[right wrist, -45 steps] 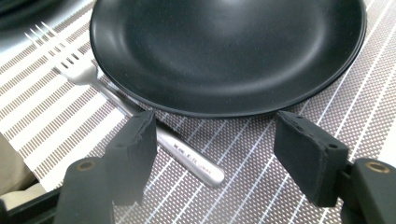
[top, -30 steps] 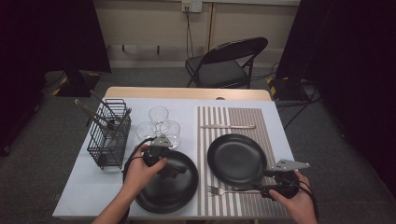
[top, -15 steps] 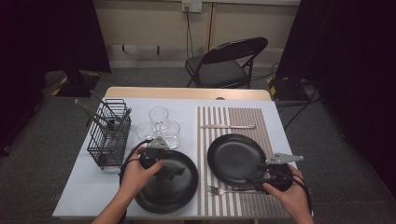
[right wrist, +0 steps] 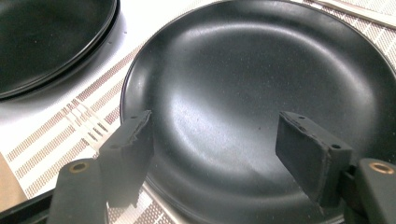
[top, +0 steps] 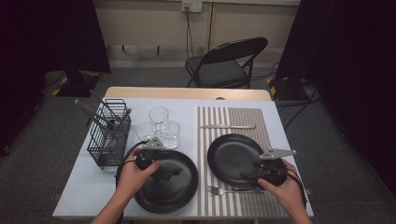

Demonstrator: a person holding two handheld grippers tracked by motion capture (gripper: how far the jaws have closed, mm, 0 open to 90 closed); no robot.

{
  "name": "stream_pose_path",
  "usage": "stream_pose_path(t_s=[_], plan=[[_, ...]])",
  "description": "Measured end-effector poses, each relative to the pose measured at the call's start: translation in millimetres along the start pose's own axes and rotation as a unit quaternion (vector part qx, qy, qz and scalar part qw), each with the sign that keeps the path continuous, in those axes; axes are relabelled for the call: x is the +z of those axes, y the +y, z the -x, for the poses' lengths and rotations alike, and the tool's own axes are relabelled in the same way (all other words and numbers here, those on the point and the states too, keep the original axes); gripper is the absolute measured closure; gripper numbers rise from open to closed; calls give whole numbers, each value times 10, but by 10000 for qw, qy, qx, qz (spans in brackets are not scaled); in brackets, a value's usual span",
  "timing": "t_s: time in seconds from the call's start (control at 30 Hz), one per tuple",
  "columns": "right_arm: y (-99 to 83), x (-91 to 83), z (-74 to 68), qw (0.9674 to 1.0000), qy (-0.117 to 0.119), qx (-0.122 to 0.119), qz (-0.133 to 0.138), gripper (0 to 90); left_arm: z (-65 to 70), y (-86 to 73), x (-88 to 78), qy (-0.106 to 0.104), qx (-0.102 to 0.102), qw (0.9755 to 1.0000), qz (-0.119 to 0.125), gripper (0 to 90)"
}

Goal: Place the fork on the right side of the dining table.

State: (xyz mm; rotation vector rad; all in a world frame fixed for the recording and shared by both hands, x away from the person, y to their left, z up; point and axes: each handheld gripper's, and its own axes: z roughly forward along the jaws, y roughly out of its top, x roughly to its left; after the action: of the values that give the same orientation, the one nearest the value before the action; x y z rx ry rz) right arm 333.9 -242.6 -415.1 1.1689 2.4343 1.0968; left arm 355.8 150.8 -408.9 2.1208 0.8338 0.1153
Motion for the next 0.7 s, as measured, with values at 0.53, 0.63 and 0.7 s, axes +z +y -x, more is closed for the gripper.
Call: stream_pose_path(t_s=[0.53,0.63,0.7], plan=[[184,120,-27,9999,107,-107,-67,268,-26,-64,-43,58,-55,10000,-38,192],[233,142,-36,9998,148,-131,-49,268,-26,-74,-59,58,-106,9999,2,192],[286,163,-44,9998,146,-148,-72,267,-35,-82,-73,40,-104,9999,-9,192]])
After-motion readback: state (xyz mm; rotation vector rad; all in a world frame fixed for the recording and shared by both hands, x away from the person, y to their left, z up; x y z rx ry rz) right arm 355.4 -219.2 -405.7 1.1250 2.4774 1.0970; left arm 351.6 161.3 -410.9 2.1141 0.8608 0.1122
